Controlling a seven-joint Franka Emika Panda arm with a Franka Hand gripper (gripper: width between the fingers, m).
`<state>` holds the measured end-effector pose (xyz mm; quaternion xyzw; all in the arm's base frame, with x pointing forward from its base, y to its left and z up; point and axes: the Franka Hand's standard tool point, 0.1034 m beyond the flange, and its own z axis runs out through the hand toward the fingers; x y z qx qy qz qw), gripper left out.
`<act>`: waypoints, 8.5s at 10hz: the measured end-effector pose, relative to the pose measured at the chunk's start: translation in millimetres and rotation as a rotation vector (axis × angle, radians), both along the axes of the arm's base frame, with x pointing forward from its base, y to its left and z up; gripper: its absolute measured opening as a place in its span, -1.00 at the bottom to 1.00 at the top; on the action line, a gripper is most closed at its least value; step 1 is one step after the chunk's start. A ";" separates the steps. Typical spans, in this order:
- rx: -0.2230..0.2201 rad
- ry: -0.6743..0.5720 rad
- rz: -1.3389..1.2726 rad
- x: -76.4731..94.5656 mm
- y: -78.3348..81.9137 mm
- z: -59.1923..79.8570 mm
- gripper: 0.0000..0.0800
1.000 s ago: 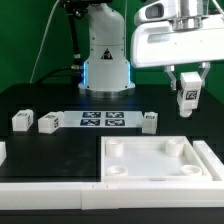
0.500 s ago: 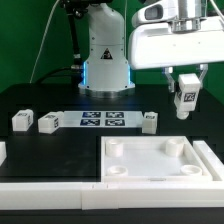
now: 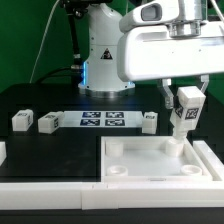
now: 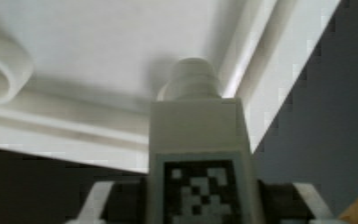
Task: Assemble one leg
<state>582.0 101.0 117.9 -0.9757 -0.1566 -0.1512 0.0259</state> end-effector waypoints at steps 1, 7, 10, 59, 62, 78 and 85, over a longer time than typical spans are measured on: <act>-0.001 0.007 0.002 3.5 -0.7 0.4 -0.27; 0.002 -0.210 0.005 10.2 -10.8 3.7 -0.27; 0.062 -0.154 -0.117 15.6 2.0 -0.1 -0.27; -0.010 0.501 -0.221 35.3 13.6 -32.9 -0.26; 0.068 0.506 -0.671 36.3 10.4 -34.1 -0.26; -0.095 0.338 0.057 47.8 19.0 -35.5 0.62; -0.124 0.343 0.254 46.3 16.4 -37.7 0.34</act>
Offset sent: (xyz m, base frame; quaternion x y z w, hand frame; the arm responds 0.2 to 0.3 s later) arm 0.0000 0.0000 0.0000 0.0000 0.0899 0.0000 0.9960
